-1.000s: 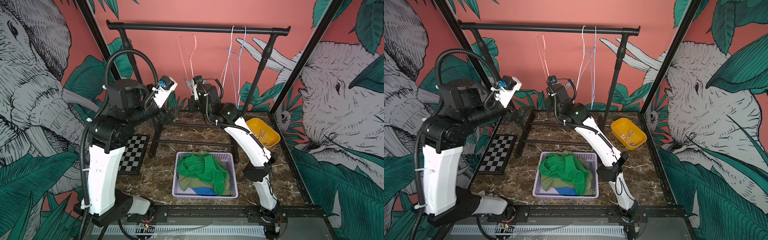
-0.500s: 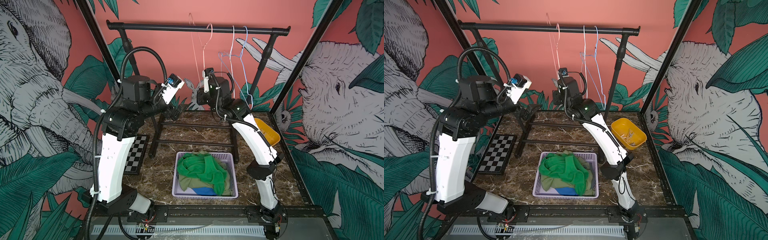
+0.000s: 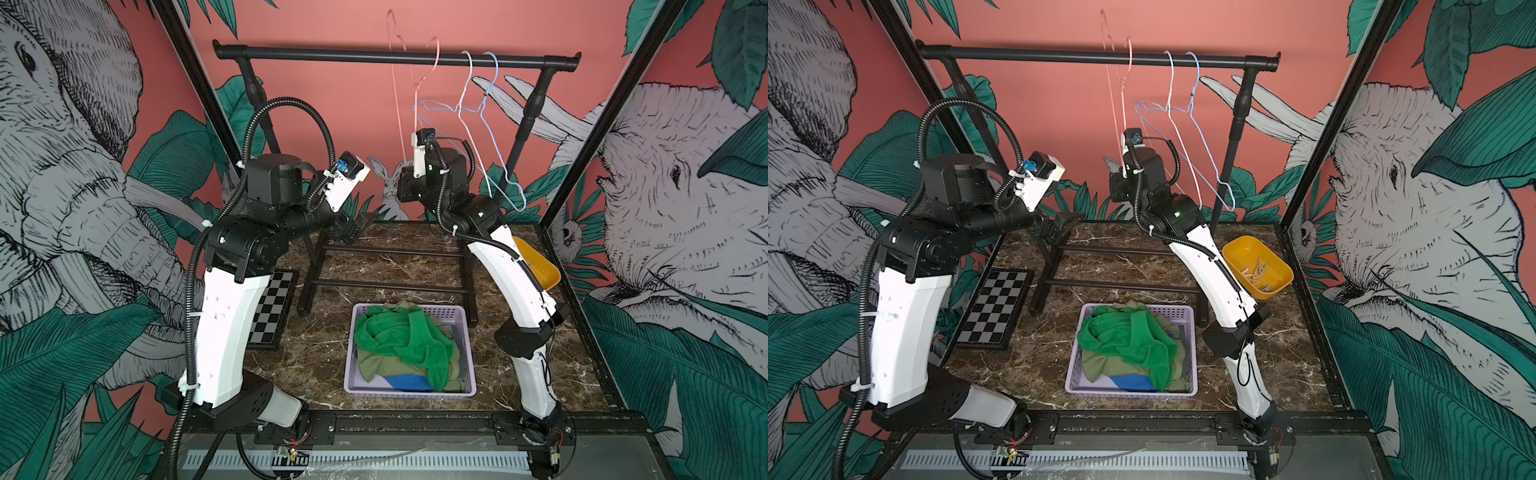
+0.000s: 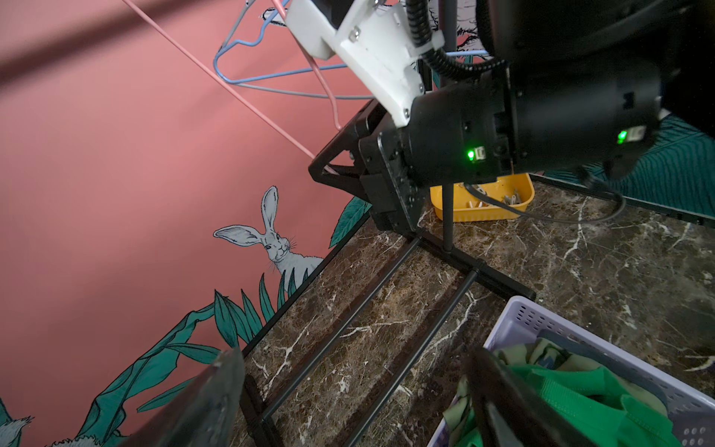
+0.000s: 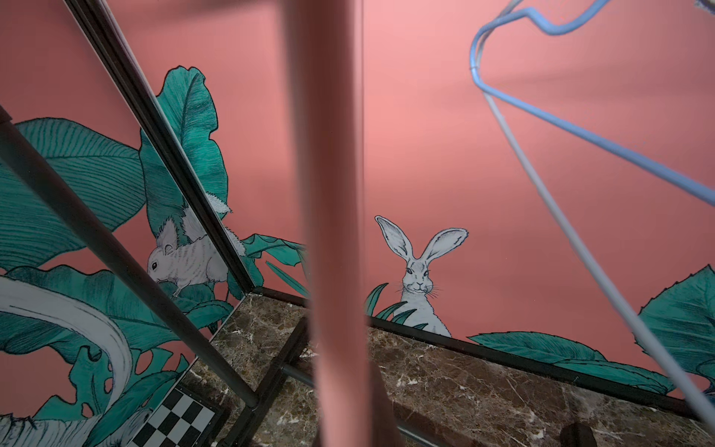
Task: Remove the clothespins securing tank tops to the hanger
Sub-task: Place the hanger on the clothesline.
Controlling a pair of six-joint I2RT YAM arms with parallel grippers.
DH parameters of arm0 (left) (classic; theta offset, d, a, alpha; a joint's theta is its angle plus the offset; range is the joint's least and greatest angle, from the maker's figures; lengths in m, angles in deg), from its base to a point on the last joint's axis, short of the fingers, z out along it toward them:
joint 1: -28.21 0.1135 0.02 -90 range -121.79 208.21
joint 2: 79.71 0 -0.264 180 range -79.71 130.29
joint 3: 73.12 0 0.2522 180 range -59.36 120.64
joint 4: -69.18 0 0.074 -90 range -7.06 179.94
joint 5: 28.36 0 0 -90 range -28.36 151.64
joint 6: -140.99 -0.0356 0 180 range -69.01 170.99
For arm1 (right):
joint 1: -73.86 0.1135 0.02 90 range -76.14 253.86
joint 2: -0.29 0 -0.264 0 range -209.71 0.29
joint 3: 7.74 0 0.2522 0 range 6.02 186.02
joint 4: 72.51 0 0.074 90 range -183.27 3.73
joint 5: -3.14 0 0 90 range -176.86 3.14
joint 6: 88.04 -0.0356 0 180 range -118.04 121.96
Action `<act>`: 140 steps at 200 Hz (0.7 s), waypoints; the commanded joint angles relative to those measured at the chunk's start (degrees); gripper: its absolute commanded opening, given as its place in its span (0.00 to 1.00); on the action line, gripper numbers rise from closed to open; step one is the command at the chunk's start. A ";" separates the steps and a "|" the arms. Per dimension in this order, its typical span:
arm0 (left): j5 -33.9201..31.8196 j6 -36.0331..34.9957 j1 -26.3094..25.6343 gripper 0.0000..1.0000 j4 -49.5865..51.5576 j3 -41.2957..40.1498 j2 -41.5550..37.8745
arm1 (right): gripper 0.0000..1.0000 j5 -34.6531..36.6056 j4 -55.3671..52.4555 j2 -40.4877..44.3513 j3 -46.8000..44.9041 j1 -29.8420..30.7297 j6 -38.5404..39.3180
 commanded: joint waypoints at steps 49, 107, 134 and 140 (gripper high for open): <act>0.88 -0.17 0.25 0.91 0.96 1.28 0.46 | 0.00 -1.26 3.32 -1.68 2.27 -3.03 -1.13; 0.83 -0.70 0.27 0.92 1.47 0.99 0.48 | 0.00 -6.74 2.36 -2.57 1.99 -3.66 -3.66; 0.74 -1.12 0.30 0.92 1.66 0.85 -0.09 | 0.00 -12.93 1.49 -2.31 1.45 -3.71 -6.64; 0.76 -1.20 0.30 0.92 1.71 0.76 -0.14 | 0.00 -13.70 1.18 -2.30 1.38 -3.66 -7.01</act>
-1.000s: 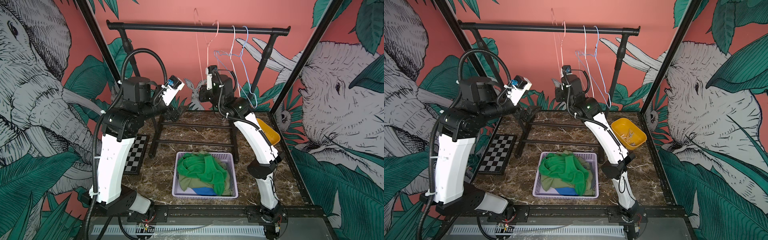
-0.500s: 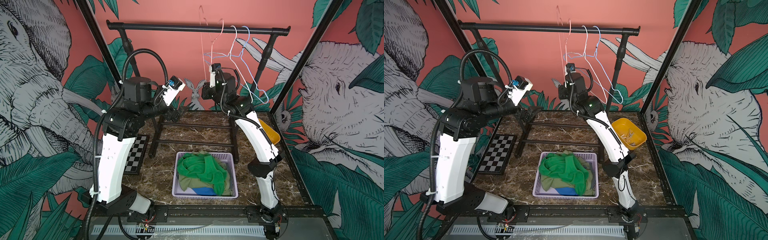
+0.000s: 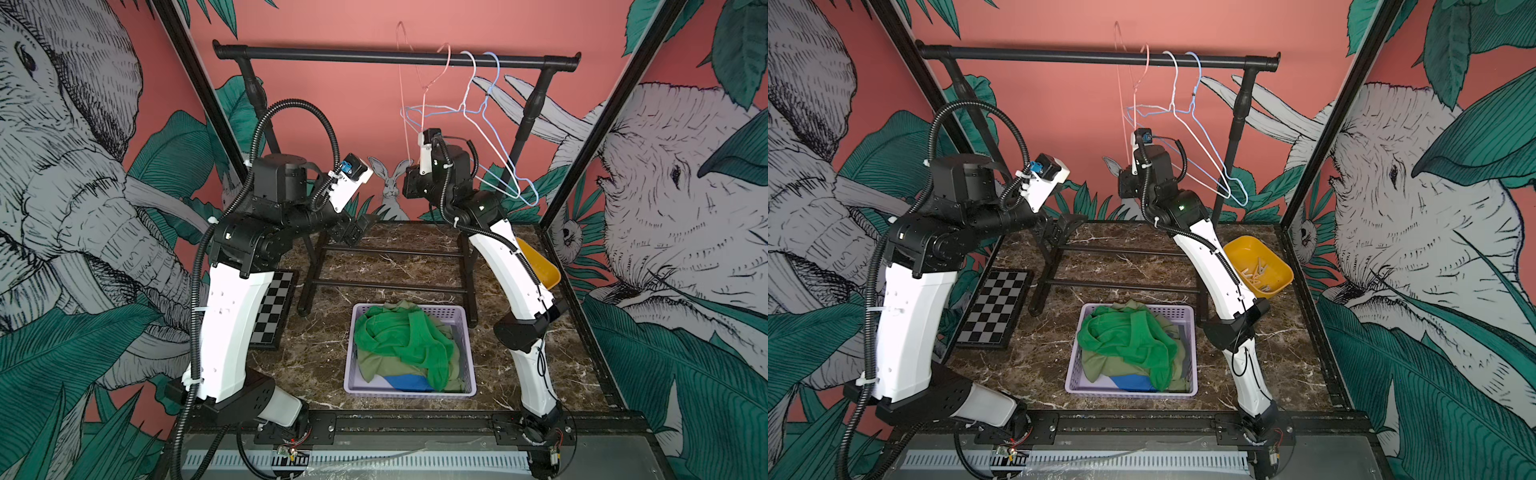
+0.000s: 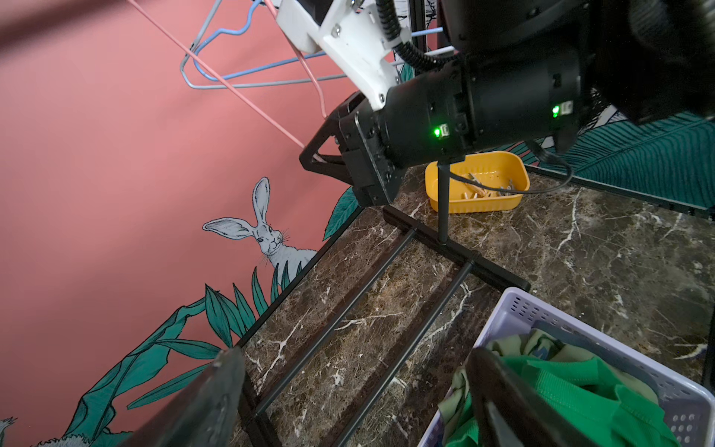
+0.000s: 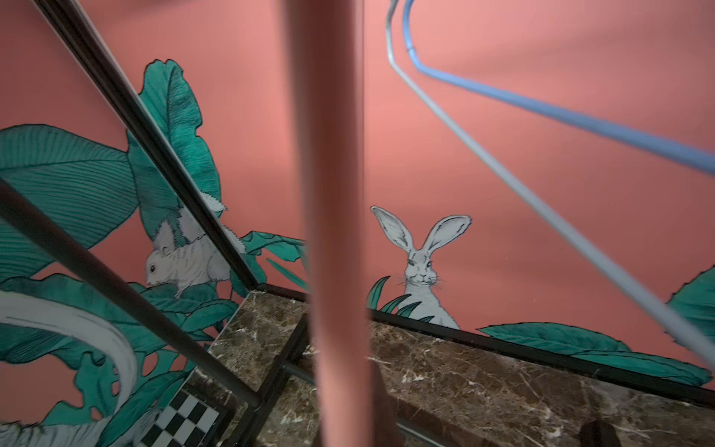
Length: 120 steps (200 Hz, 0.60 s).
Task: Remove the clothespins securing tank tops to the hanger
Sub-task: Place the hanger on the clothesline.
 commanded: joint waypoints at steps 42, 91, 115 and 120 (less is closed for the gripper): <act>0.63 -1.03 0.28 0.92 0.35 -0.41 -2.00 | 0.00 -8.35 -0.20 1.08 -1.13 -0.16 -4.06; 0.28 -1.58 0.33 0.93 -0.41 -1.57 -2.69 | 0.07 -12.57 -1.17 1.29 -2.14 -0.03 -4.40; -0.24 -1.57 0.32 0.93 -0.99 -1.70 -2.70 | 0.31 -15.35 0.68 2.20 -3.06 0.19 -4.40; -0.29 -1.56 0.33 0.93 -1.06 -1.89 -2.78 | 0.35 -15.45 0.82 2.42 -3.01 0.26 -4.23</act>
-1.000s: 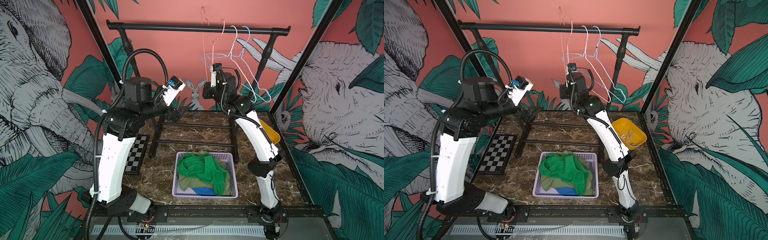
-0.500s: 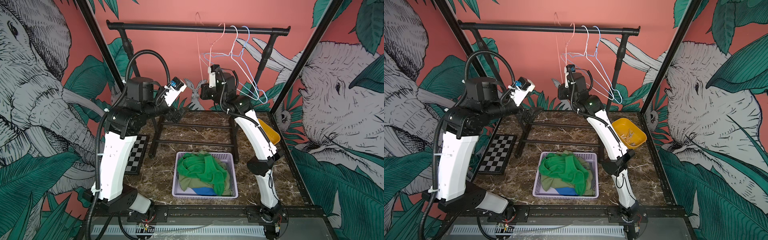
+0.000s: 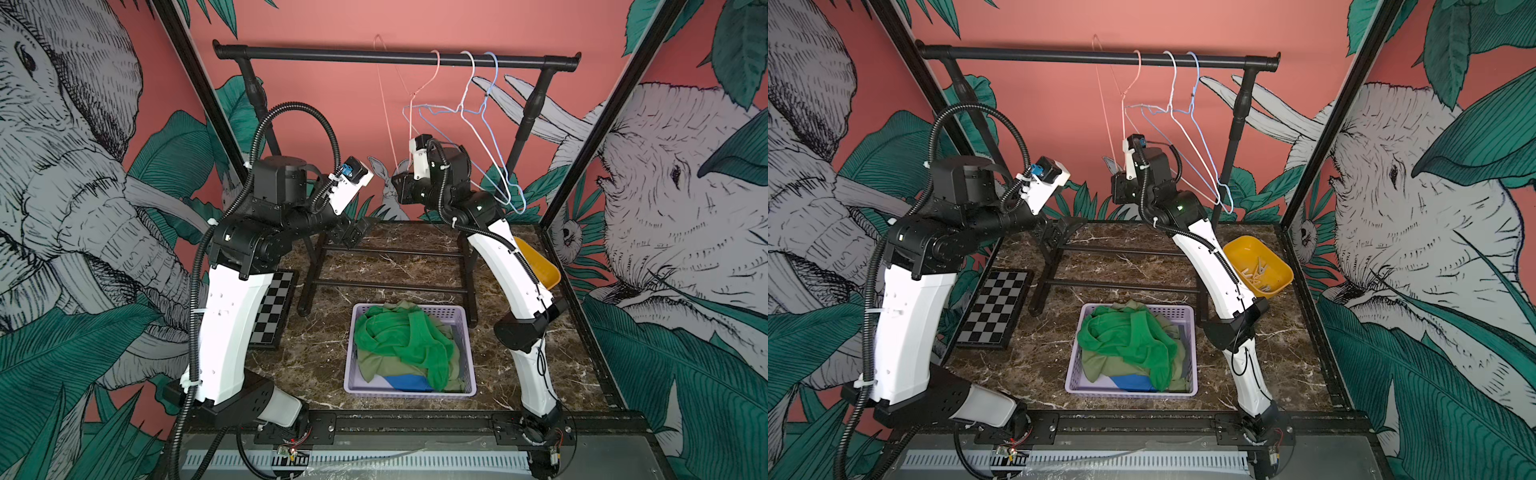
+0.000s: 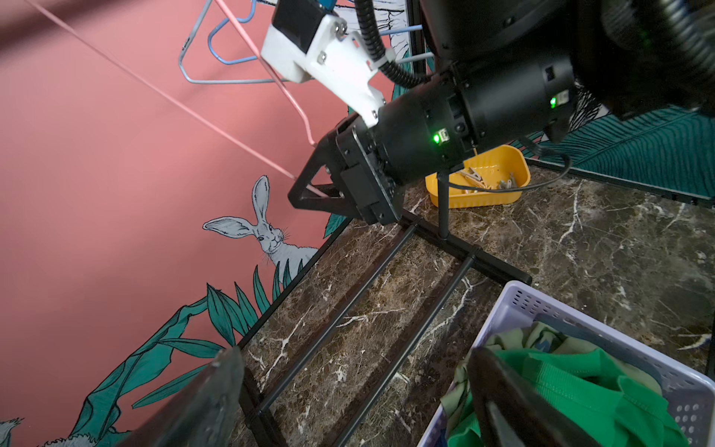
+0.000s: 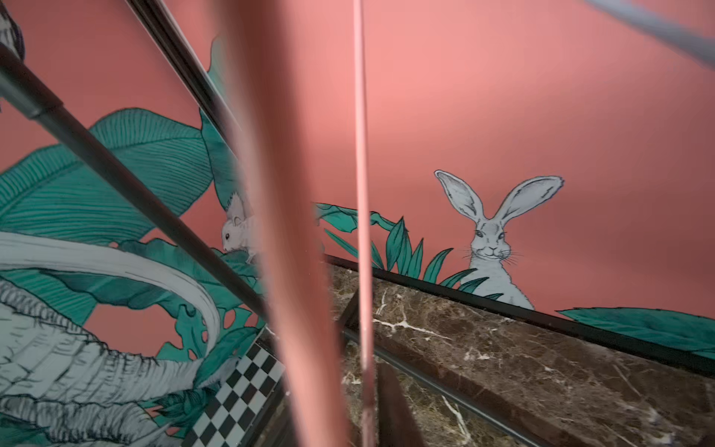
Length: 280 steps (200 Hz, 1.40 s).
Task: Remove the clothespins securing tank tops to the hanger
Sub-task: Place the hanger on the clothesline, then reset both arms
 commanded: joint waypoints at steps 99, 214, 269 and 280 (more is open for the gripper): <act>-1.98 -1.31 0.33 0.95 -3.43 -7.47 -5.91 | 0.68 0.62 1.79 16.56 -9.82 4.64 5.26; -13.56 6.93 2.48 0.99 -12.45 -27.71 -15.63 | 0.83 -7.74 -5.95 38.50 -35.24 6.05 5.05; -18.32 8.91 4.95 0.99 -17.36 -38.07 -19.36 | 0.97 -6.93 -5.79 49.96 -49.40 6.30 6.22; -19.09 9.79 5.61 0.99 -18.20 -40.79 -20.40 | 0.99 -6.85 -1.29 54.07 -56.66 6.24 5.94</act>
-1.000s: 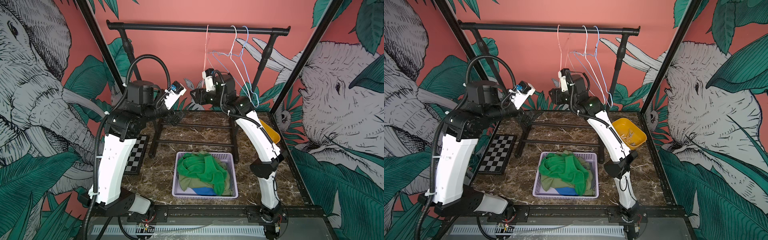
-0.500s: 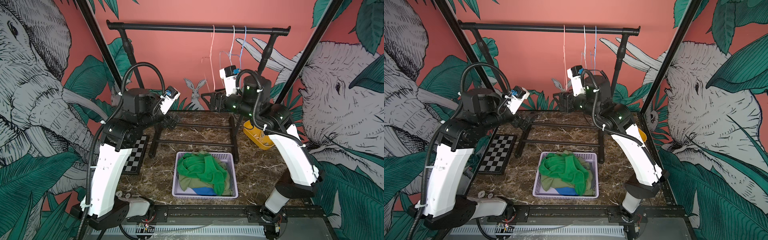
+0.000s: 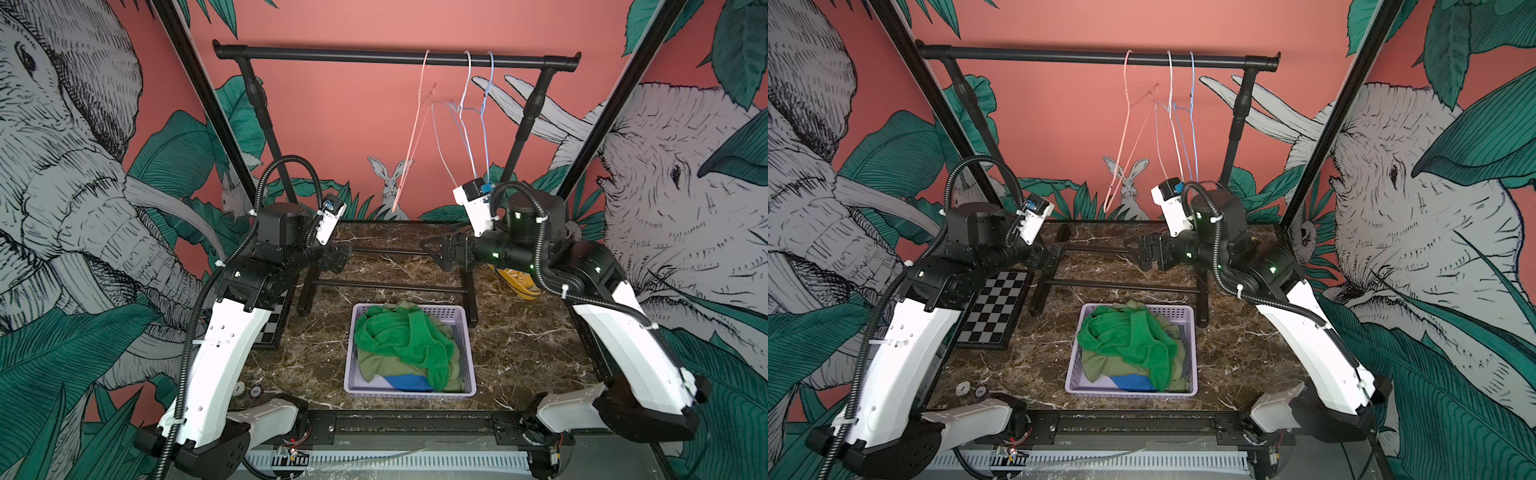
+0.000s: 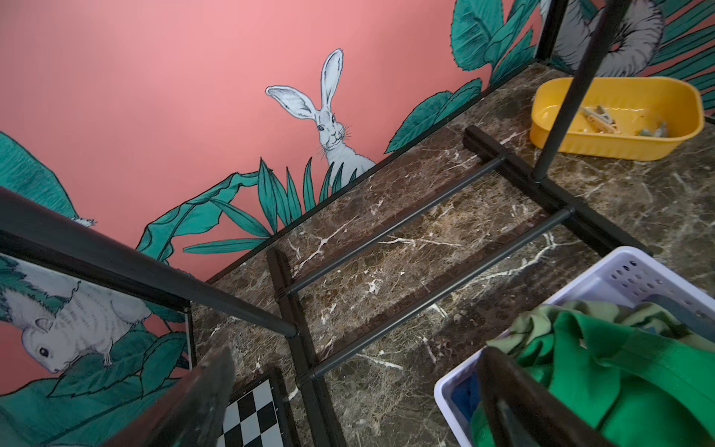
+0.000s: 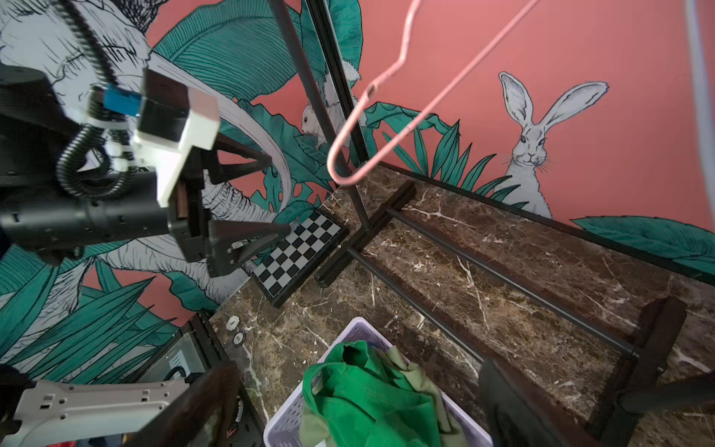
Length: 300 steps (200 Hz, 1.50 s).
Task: Remove the clothespins securing tank tops to the hanger
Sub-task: Reset both arms
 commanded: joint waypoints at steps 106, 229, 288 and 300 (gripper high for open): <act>10.70 14.60 20.89 0.99 -40.89 -43.00 -6.33 | 0.99 21.86 33.65 25.16 -57.21 -3.05 9.56; 8.94 11.34 22.78 0.99 -97.20 -69.70 17.60 | 0.99 30.86 79.15 17.07 -85.33 -22.23 17.79; 8.27 11.69 22.78 0.99 -101.52 -69.75 22.25 | 0.99 33.12 84.89 17.47 -93.07 -31.38 18.51; 8.08 11.69 22.81 1.00 -100.80 -69.78 21.88 | 0.99 34.69 89.71 13.64 -94.20 -32.47 20.44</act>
